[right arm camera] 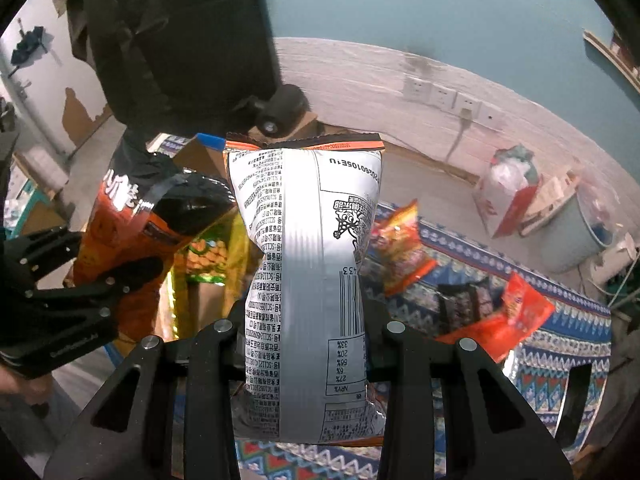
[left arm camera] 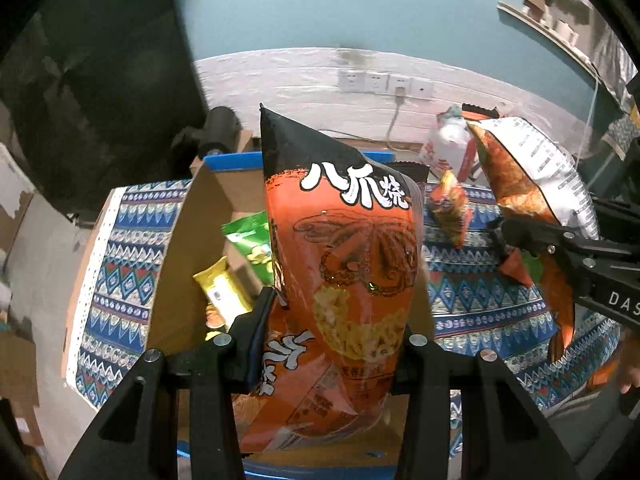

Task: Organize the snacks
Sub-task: 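Lift both held bags and carry them over the cardboard box, then open both tools to drop the orange and white bags into the box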

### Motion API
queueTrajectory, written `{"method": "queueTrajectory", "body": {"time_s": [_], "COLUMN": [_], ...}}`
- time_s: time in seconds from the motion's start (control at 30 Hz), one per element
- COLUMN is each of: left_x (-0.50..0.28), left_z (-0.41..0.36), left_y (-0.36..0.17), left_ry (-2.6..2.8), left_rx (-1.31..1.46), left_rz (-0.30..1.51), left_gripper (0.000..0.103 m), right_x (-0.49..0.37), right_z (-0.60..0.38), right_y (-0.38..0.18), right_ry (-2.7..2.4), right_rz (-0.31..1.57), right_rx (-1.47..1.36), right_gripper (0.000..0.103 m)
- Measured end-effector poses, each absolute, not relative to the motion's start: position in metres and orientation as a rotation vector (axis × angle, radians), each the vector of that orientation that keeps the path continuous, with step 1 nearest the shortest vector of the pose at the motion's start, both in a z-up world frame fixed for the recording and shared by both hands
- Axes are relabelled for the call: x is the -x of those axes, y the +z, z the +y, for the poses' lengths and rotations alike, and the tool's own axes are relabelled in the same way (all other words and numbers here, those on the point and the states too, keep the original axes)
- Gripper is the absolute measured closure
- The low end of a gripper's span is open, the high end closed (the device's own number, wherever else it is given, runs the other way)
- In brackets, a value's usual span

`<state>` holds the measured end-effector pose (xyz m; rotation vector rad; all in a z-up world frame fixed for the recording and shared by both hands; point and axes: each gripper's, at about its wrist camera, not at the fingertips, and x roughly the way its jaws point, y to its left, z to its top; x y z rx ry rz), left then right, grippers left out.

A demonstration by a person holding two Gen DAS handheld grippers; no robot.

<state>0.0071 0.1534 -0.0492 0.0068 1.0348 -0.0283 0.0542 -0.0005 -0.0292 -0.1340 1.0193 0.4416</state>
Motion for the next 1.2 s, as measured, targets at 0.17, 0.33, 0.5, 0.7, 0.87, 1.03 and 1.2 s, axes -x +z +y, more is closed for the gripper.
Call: {"method": "queueTrajectory", "body": {"time_s": [0.17,0.33,0.5,0.7,0.87,1.03,1.2], "left_x": [-0.007,-0.008,-0.008,-0.003,0.000,0.001,0.001], "left_z": [0.173,0.194,0.208,0.216,0.224,0.229,0.230], "left_y": [-0.053,-0.061,-0.068,-0.062,-0.060,-0.058,-0.056], "left_ry": [0.014,0.061,0.108,0.154,0.172,0.186,0.195], "left_rx": [0.018,0.050,0.062,0.048,0.061,0.069,0.068], "left_rz": [1.045,1.064,1.086,1.063,1.061,1.060,1.056], "left_gripper": [0.057,0.057,0.052,0.034,0.034,0.034,0.033], "right_x": [-0.061,-0.068,-0.072,-0.076,-0.077,-0.078,-0.081], "right_z": [0.020,0.041,0.063,0.086,0.104,0.117,0.123], "right_y": [-0.031,-0.035,-0.040,-0.044,-0.052,-0.064,-0.073], "right_ry": [0.465,0.491,0.514,0.543,0.564,0.583,0.600], "right_rz": [1.025,1.039,1.056,1.067,1.086,1.115,1.139], "right_rx": [0.132,0.126,0.130,0.135,0.141,0.147,0.151], "right_gripper": [0.069,0.069,0.069,0.069,0.069,0.069,0.067]}}
